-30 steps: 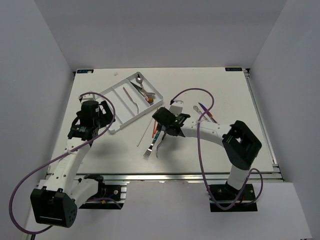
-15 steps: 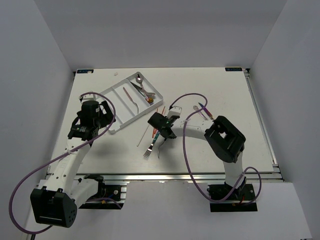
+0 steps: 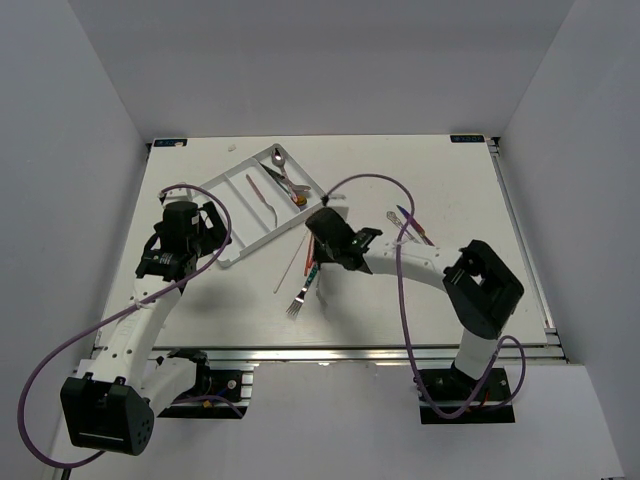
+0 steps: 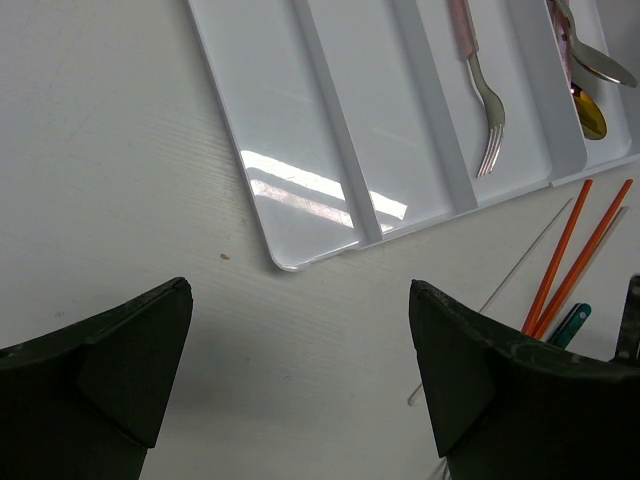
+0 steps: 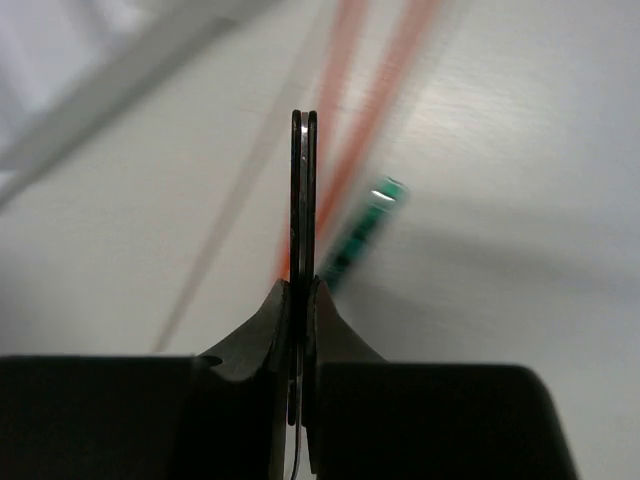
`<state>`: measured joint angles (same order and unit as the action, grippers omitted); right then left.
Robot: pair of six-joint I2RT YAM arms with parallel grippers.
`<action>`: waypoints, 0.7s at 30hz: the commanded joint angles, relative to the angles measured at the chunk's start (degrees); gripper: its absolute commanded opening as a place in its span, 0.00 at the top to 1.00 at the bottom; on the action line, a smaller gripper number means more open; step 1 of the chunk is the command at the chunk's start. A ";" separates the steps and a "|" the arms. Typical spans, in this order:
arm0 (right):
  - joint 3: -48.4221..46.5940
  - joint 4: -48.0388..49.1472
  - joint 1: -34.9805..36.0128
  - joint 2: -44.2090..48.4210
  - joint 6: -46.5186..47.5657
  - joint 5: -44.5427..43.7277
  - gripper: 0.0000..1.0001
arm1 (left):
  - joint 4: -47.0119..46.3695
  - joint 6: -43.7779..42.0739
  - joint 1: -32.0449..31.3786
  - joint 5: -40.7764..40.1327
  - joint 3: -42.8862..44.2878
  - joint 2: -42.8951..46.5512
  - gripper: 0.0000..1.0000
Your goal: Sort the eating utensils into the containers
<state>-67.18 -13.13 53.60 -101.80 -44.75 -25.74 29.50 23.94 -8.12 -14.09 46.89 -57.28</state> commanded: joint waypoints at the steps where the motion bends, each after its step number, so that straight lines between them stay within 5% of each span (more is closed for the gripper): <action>1: -8.38 20.75 -2.71 -0.32 22.05 23.56 1.00 | -0.84 -0.57 -0.41 -0.24 0.83 0.85 0.02; 5: -29.71 16.22 -6.05 -13.74 33.39 28.55 1.00 | -0.84 -0.57 -0.41 0.46 0.83 -0.29 0.02; 9: -60.70 10.75 -8.60 -32.27 36.40 31.35 1.00 | -0.84 -0.57 -0.49 0.46 0.92 -1.08 0.02; 15: -59.73 33.82 -11.50 -37.49 37.27 35.40 1.00 | -0.76 -0.65 -0.67 0.64 0.92 -1.44 0.02; 21: -68.00 36.94 -11.59 -44.53 38.07 34.70 1.00 | -1.02 -0.74 -0.67 1.34 0.92 -0.82 0.02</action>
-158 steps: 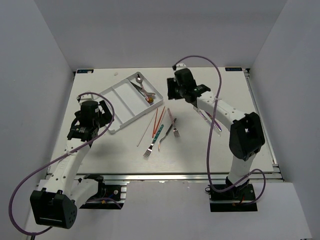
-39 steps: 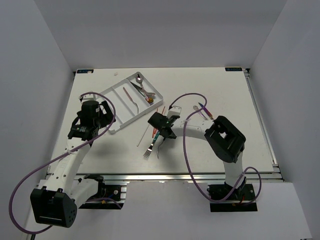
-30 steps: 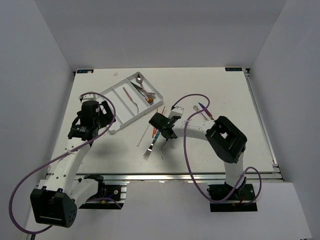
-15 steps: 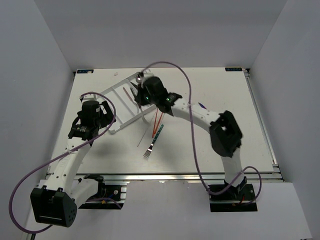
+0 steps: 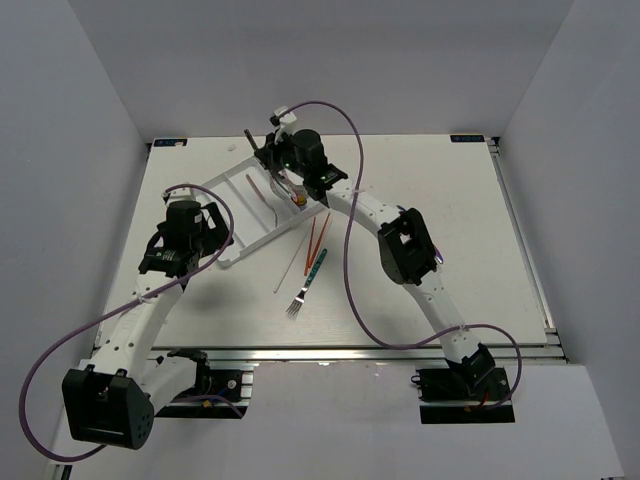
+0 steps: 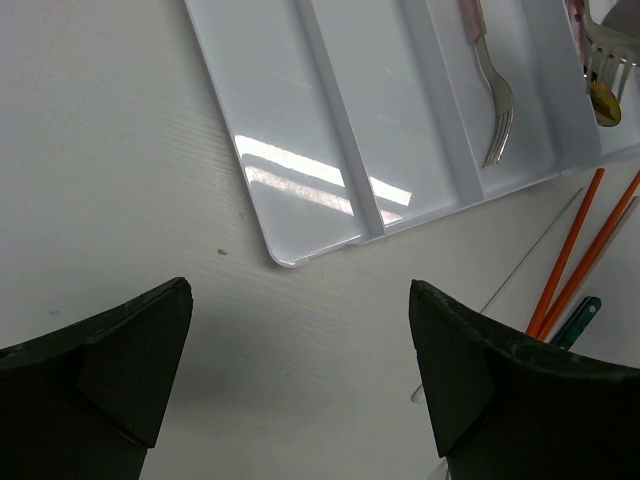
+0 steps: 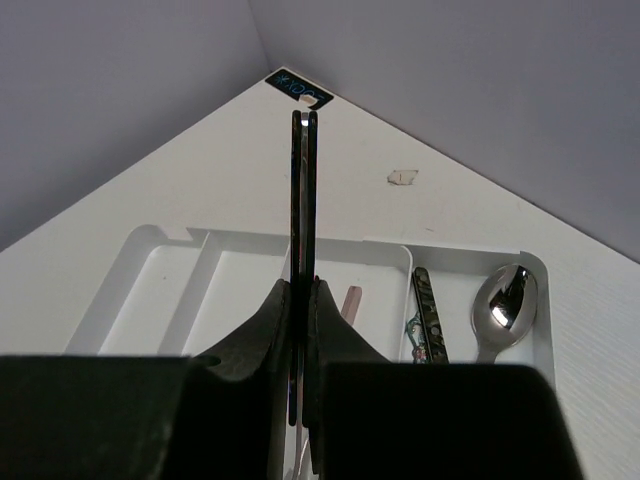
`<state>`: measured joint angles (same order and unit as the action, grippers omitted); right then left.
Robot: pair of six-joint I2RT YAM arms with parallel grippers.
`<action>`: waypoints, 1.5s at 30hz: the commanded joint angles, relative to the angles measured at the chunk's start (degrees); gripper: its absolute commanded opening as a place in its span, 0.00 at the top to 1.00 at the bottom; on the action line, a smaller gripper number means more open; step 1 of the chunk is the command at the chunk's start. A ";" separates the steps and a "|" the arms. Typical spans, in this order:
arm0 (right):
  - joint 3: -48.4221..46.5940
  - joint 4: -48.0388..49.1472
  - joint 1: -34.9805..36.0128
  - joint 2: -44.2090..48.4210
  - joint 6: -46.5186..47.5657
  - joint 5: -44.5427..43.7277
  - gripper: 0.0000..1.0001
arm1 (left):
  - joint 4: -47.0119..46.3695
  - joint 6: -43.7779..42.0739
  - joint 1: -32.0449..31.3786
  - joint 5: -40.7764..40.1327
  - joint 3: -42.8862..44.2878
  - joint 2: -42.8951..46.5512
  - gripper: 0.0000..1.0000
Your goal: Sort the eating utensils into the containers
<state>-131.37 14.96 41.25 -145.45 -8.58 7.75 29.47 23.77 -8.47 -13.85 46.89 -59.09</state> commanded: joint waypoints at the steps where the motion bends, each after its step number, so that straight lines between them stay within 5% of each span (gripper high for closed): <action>1: -3.63 9.55 0.84 -1.15 2.16 1.22 1.00 | -1.00 -0.57 -0.32 1.19 0.83 0.99 0.02; 9: -0.03 8.86 0.85 -2.56 6.38 1.83 1.00 | -1.17 -0.57 -0.32 1.72 0.83 2.14 0.02; 11: -0.03 8.16 0.93 -2.65 6.73 1.66 0.88 | -1.17 -0.57 -0.32 1.89 0.74 2.14 0.02; 13: 0.06 7.63 0.93 -2.39 6.56 0.70 0.52 | -1.17 -0.57 -0.41 2.07 0.83 2.05 0.02; 15: 0.06 6.84 1.02 -1.16 6.38 0.25 0.37 | -1.17 -0.65 -0.32 2.07 0.83 1.96 0.02; 21: 1.46 1.94 1.90 5.43 8.23 -4.22 0.20 | -1.09 -0.65 -0.32 1.54 0.74 1.70 0.02; 24: 8.56 -1.15 3.21 13.24 6.66 -15.27 0.14 | -0.91 -0.65 -0.32 0.84 0.83 1.70 0.02; 28: 15.69 -25.32 6.81 21.86 -11.50 -45.83 0.11 | -0.73 -0.65 -0.32 0.05 0.92 1.79 0.02; 33: 40.76 -33.24 9.63 36.70 -35.57 -50.81 0.11 | -0.30 -0.65 -0.32 -1.18 1.09 1.87 0.02; 37: 54.34 -29.47 17.86 44.36 -39.24 -60.61 0.12 | -0.12 -0.57 -0.23 -1.62 1.10 2.22 0.02; 41: 49.74 -41.37 21.85 41.41 -48.60 -58.13 0.12 | -0.12 -0.39 -0.32 -1.62 1.01 2.93 0.02; 45: 40.60 -71.13 23.08 35.77 -71.71 -56.88 0.11 | -0.21 -0.39 -0.41 -1.27 0.92 2.93 0.02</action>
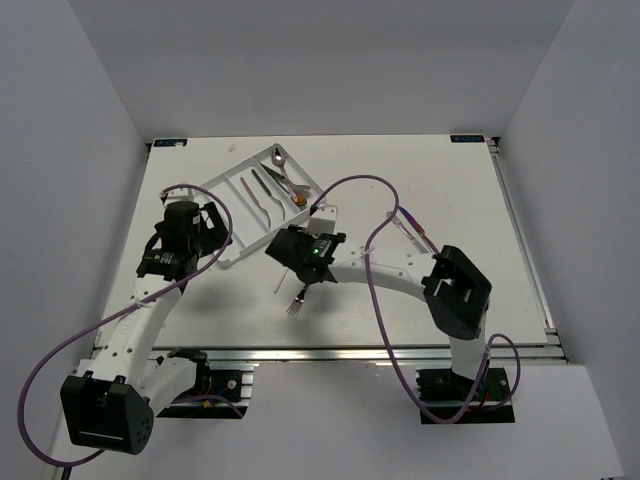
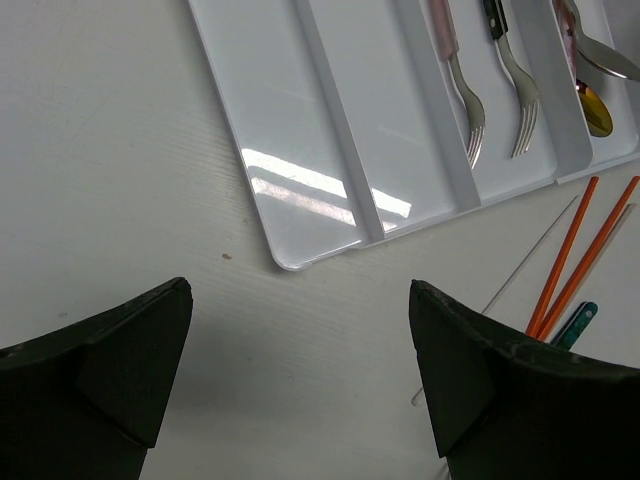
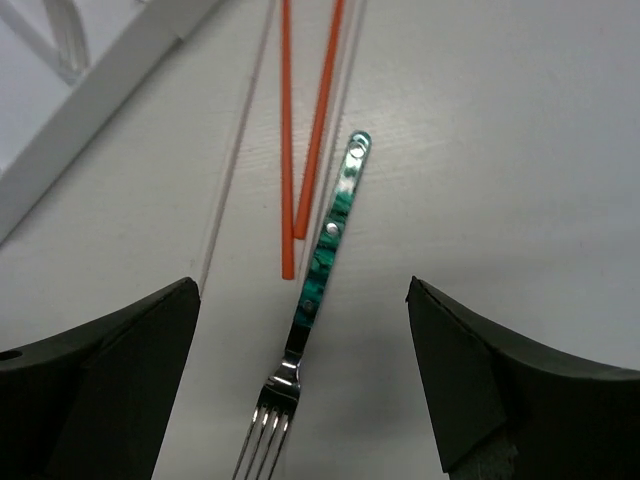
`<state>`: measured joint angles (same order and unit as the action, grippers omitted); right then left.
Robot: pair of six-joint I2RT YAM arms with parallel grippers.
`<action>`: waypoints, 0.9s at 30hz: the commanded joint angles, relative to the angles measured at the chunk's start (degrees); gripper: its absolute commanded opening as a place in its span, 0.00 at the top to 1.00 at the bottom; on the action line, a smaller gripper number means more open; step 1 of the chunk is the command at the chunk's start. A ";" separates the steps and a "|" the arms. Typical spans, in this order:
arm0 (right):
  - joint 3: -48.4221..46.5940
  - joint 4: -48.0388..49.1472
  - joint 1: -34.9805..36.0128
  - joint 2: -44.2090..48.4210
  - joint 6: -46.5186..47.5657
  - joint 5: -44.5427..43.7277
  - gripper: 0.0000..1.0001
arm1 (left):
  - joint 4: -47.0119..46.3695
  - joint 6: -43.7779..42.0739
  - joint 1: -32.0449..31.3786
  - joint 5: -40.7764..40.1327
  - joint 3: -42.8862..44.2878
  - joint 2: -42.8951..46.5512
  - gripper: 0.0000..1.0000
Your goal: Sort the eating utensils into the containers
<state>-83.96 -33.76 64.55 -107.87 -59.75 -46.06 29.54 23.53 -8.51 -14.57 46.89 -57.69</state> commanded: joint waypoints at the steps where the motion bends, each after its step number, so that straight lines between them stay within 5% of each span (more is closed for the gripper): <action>1: -7.61 -23.62 0.83 -2.68 -23.37 -3.68 0.11 | -0.27 -0.15 -0.36 -0.46 0.92 1.53 0.02; 5: -7.01 -19.78 1.80 -5.23 -23.23 -1.67 0.13 | -0.27 -0.15 -1.06 -0.20 0.83 1.53 0.02; 14: -8.23 -14.76 1.80 -11.30 -21.38 2.03 0.39 | -0.10 -0.24 -3.35 -0.99 0.74 2.15 0.02; 27: -8.24 -13.27 1.02 -14.73 -21.55 2.82 0.47 | 0.08 -0.33 -3.88 -0.73 0.92 2.23 0.02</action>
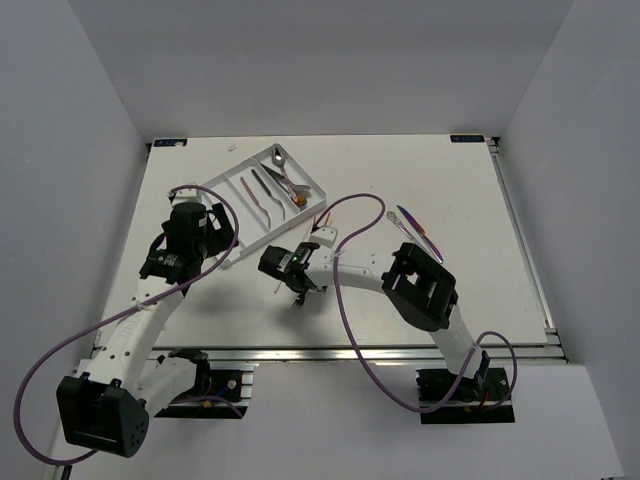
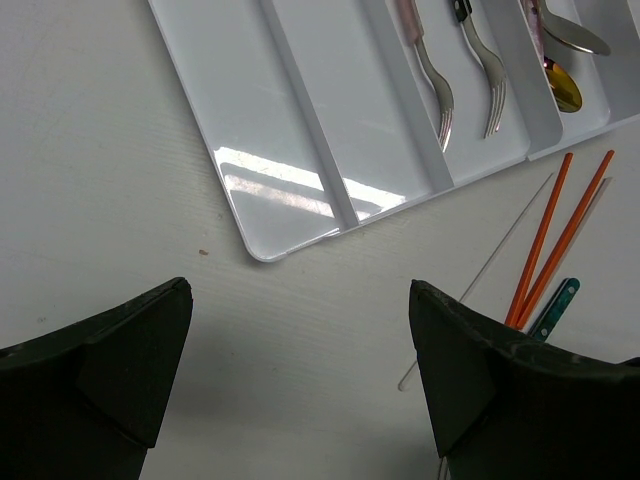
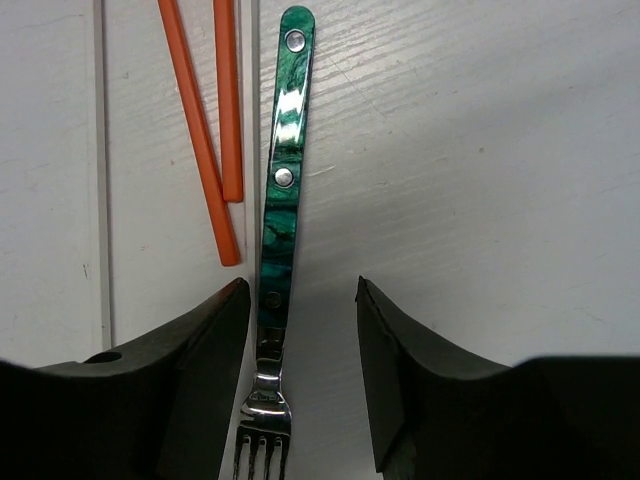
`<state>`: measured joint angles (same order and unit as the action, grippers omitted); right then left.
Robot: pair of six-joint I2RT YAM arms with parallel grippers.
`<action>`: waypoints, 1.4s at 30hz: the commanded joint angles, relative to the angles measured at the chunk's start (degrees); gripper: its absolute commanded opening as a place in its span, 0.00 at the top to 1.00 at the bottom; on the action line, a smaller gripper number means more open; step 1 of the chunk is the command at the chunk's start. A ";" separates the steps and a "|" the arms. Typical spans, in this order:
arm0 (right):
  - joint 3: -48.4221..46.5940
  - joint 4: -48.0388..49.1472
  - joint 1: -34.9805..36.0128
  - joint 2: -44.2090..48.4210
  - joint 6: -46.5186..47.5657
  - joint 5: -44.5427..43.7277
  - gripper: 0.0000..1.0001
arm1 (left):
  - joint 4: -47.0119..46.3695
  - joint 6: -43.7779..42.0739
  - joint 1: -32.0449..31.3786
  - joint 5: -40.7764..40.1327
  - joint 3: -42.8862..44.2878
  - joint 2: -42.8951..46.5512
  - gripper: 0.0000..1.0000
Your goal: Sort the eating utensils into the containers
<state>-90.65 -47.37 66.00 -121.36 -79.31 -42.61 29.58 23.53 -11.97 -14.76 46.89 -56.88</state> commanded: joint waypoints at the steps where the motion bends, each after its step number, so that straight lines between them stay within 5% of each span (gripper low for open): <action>1: -1.46 0.53 -0.52 -1.68 -1.82 -0.28 0.48 | 0.04 -0.33 -0.34 -0.53 0.83 1.42 0.02; 7: 2.14 2.89 -1.75 -0.55 -2.08 2.09 0.52 | 0.04 -0.33 -0.43 -0.53 0.92 1.07 0.02; 19: 13.03 6.68 -3.86 8.41 -3.58 3.67 0.99 | 0.12 -0.33 -0.60 -0.70 0.92 0.63 0.02; 25: 14.45 9.40 -4.12 20.52 3.79 0.95 1.00 | 0.21 -0.41 -0.60 -0.79 0.92 0.19 0.02; 27: 17.60 21.81 -5.43 24.39 17.09 4.87 1.00 | 0.30 -0.41 -0.60 -1.23 1.01 0.37 0.02; 30: 19.03 47.64 -13.76 24.17 38.20 28.53 1.00 | 0.30 -0.41 -0.60 -1.85 1.09 0.81 0.02; 33: -3.46 54.85 -18.36 8.40 57.43 49.32 1.00 | 0.47 -0.41 -0.60 -1.93 1.18 0.11 0.02; 37: -43.19 43.72 -19.15 -16.21 75.15 55.35 1.00 | 0.48 -0.24 -0.69 -2.55 1.18 0.54 0.02; 38: -47.47 44.90 -19.85 -20.36 76.74 55.79 1.00 | 0.48 -0.33 -0.60 -2.46 1.18 0.63 0.02; 42: -37.23 62.04 -20.38 -20.40 78.95 55.00 1.00 | 0.39 -0.33 -0.60 -2.02 1.18 0.54 0.02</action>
<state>-130.89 2.20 46.39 -141.71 -8.05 9.82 30.02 23.40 -12.25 -16.25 46.89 -57.06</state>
